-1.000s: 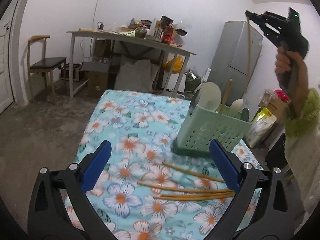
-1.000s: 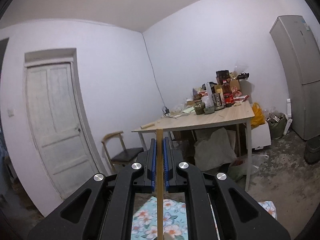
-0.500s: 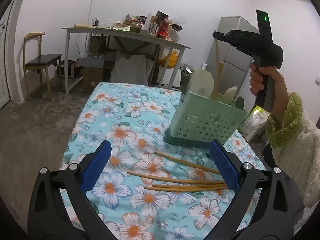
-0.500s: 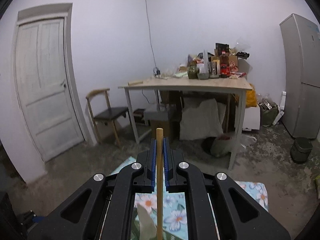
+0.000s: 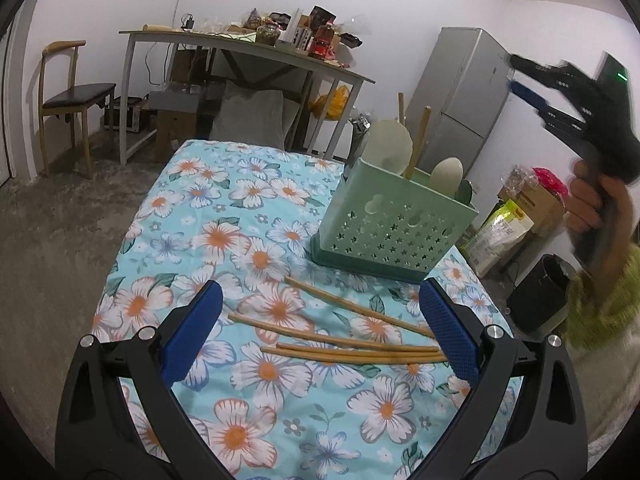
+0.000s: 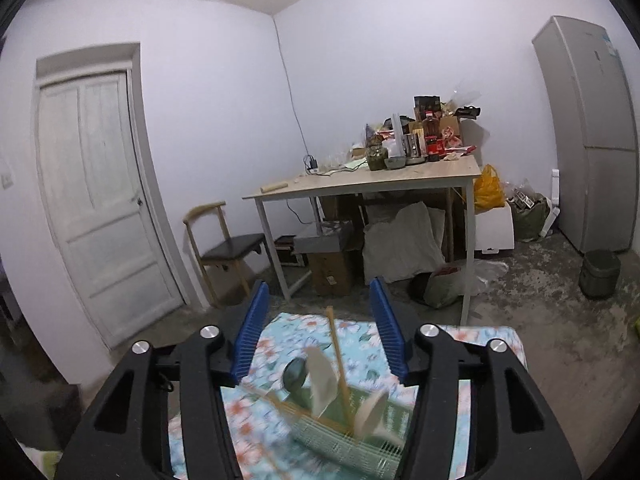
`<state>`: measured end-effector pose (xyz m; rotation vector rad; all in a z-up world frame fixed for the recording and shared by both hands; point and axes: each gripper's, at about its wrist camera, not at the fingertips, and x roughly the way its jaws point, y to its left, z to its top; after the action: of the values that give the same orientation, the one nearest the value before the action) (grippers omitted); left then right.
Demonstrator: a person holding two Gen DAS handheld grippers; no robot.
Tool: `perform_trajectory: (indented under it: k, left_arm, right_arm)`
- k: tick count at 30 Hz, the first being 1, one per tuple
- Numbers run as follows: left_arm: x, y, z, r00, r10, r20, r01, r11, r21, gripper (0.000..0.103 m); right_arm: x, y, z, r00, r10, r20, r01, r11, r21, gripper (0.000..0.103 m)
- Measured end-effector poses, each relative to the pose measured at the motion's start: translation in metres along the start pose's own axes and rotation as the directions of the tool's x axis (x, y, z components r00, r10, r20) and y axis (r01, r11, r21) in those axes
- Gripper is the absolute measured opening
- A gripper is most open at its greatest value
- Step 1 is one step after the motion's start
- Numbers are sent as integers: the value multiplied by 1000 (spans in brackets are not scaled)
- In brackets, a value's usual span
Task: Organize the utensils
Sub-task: 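Lower the chopstick into the green holder and open the right tool, then move both tools down to the chopsticks lying on the cloth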
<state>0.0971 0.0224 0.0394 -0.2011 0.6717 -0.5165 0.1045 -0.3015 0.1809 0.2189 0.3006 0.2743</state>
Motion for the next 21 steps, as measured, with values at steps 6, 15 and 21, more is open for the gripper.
perform_trajectory:
  k: [6, 15, 21]
  left_arm:
    - [5, 6, -12, 999, 10, -53, -12, 999, -50, 95]
    - [24, 13, -35, 988, -78, -135, 54, 984, -172, 84]
    - [47, 23, -51, 972, -165, -168, 107, 946, -306, 50]
  right_arm:
    - [-37, -3, -65, 994, 49, -94, -37, 991, 127, 69]
    - [-28, -21, -186, 941, 33, -336, 98, 926, 364, 70]
    - [-27, -24, -200, 925, 62, -374, 101, 910, 401, 70]
